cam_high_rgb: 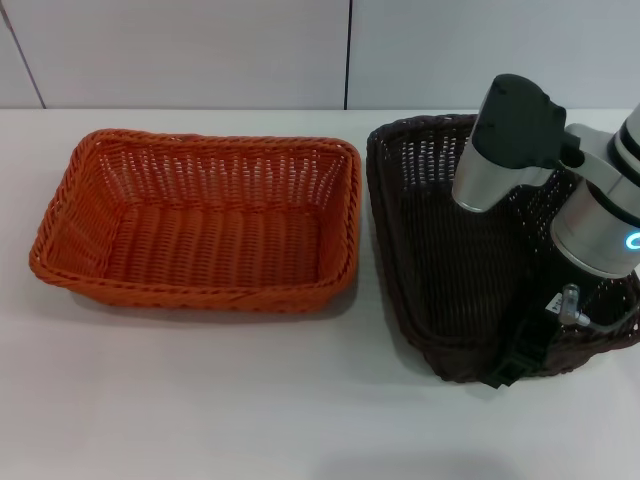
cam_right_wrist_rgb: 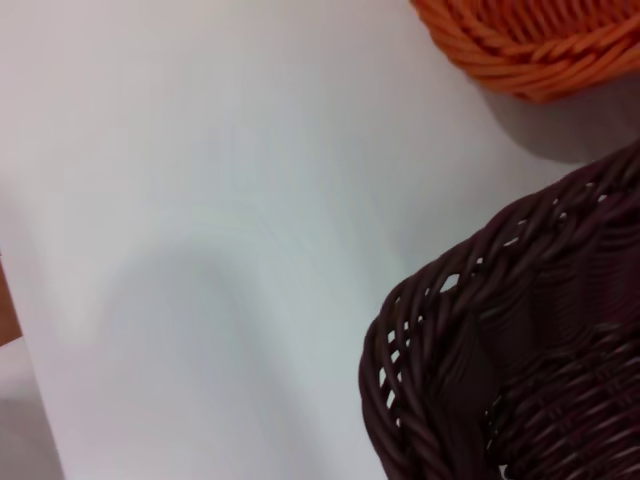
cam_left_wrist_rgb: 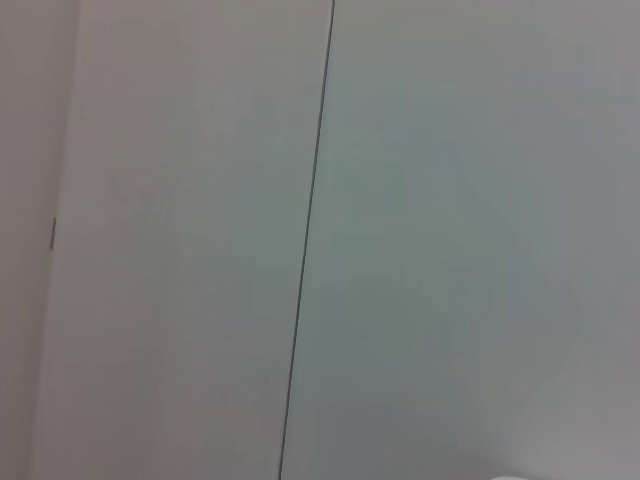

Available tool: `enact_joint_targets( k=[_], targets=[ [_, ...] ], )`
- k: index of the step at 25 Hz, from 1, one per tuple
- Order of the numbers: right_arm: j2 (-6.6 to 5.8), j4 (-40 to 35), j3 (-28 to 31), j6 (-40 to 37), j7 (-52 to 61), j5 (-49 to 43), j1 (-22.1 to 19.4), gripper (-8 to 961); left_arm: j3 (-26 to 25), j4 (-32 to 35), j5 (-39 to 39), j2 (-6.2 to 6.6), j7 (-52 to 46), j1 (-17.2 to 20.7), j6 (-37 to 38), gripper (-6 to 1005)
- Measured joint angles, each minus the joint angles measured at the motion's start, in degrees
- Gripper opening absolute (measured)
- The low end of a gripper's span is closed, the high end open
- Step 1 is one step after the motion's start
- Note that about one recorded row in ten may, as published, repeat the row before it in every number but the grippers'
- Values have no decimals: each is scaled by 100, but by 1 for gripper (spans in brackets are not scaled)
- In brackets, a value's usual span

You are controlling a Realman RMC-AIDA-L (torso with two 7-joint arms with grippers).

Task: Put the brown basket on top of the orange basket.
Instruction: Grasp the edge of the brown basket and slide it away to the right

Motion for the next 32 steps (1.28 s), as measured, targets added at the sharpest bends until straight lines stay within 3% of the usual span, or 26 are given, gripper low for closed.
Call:
enact_joint_targets(
  k=[7, 32],
  targets=[
    [0, -136, -28, -14, 14, -20, -3, 302, 0, -7, 0, 0, 11, 0, 0, 791],
    [0, -1201, 39, -402, 319, -525, 78, 177, -6, 43, 0, 3, 3, -5, 1, 791]
  ],
)
